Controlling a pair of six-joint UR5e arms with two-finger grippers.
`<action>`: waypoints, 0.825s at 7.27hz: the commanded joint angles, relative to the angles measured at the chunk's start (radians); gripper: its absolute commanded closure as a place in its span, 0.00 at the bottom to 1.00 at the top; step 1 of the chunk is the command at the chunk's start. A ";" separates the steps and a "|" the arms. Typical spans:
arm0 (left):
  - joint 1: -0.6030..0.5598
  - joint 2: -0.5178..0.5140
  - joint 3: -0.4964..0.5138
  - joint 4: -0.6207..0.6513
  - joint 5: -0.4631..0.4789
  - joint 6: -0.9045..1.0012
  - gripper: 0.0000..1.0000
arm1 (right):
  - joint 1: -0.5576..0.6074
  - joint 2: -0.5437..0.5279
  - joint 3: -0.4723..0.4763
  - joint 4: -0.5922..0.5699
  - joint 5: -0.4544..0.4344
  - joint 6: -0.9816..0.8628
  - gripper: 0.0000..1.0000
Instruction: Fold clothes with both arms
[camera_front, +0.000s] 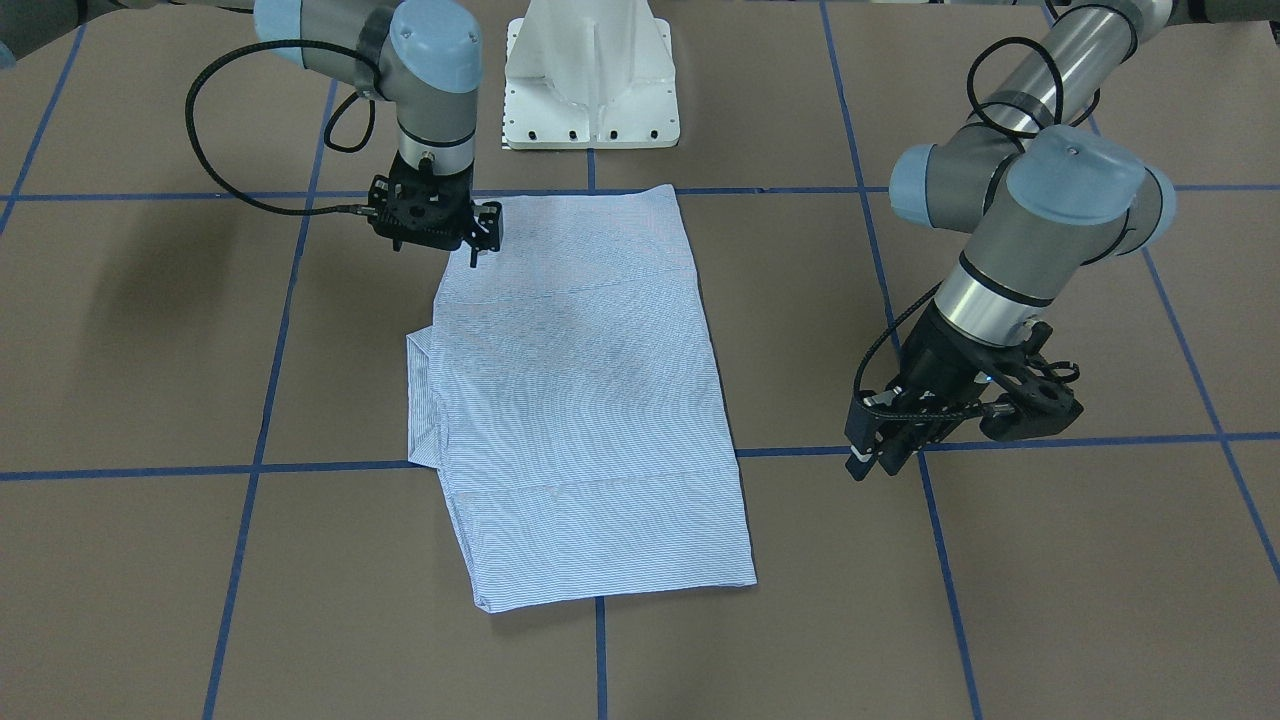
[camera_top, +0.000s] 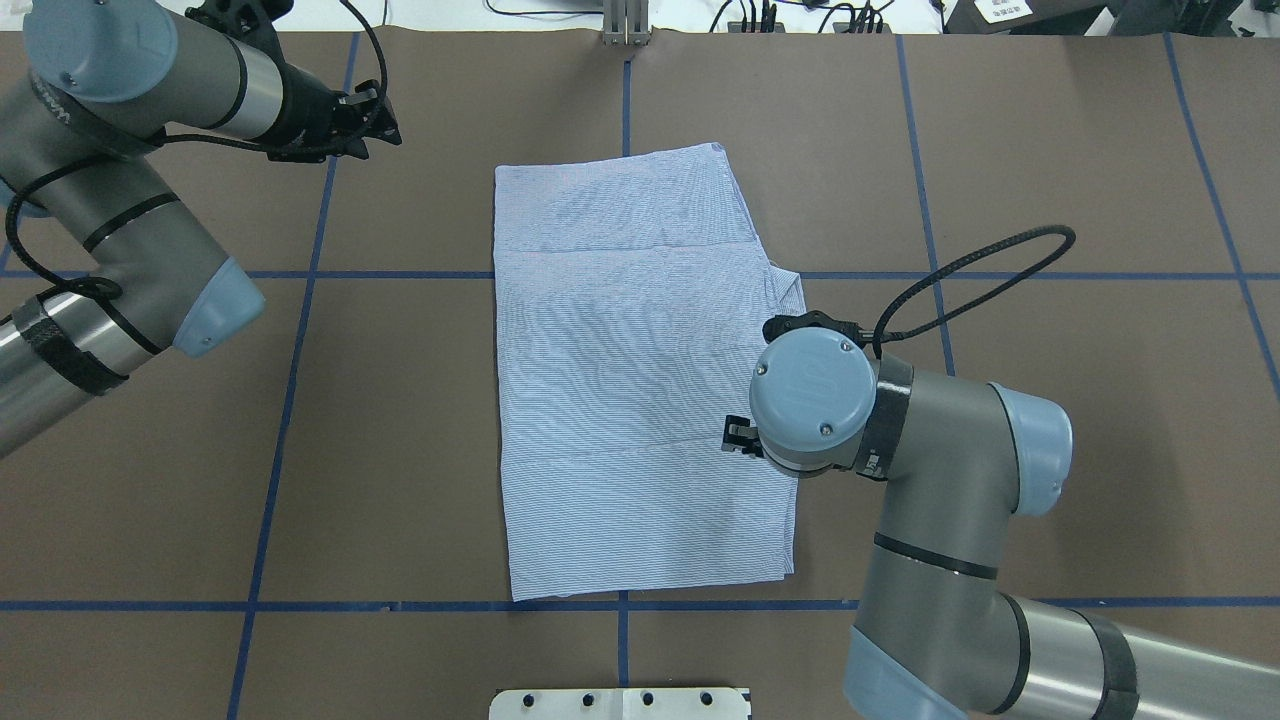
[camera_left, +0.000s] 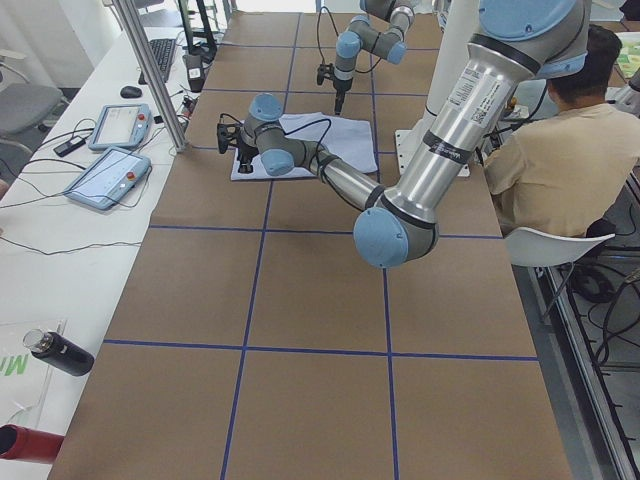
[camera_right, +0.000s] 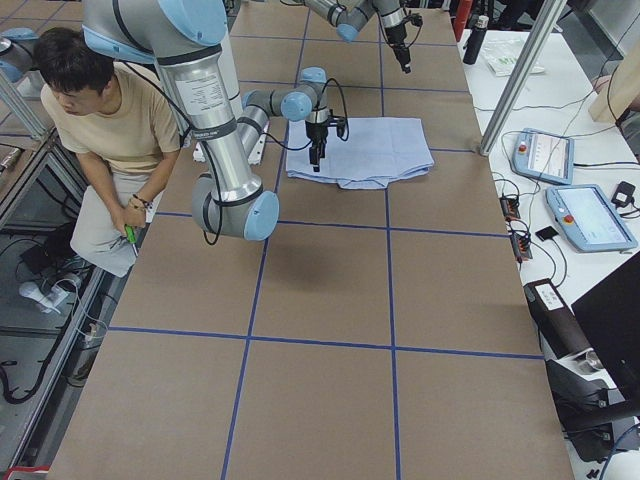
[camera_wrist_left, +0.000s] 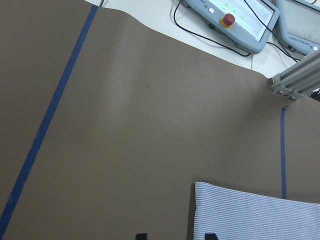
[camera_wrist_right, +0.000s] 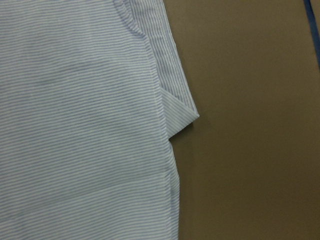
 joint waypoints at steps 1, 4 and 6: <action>0.002 0.000 0.004 0.001 0.001 0.000 0.51 | -0.040 -0.045 0.026 0.203 -0.009 0.432 0.00; 0.000 -0.001 0.008 0.002 0.001 0.009 0.51 | -0.100 -0.137 0.028 0.391 -0.140 0.766 0.00; 0.002 -0.003 0.008 0.002 0.003 0.009 0.51 | -0.128 -0.166 0.016 0.436 -0.179 0.822 0.00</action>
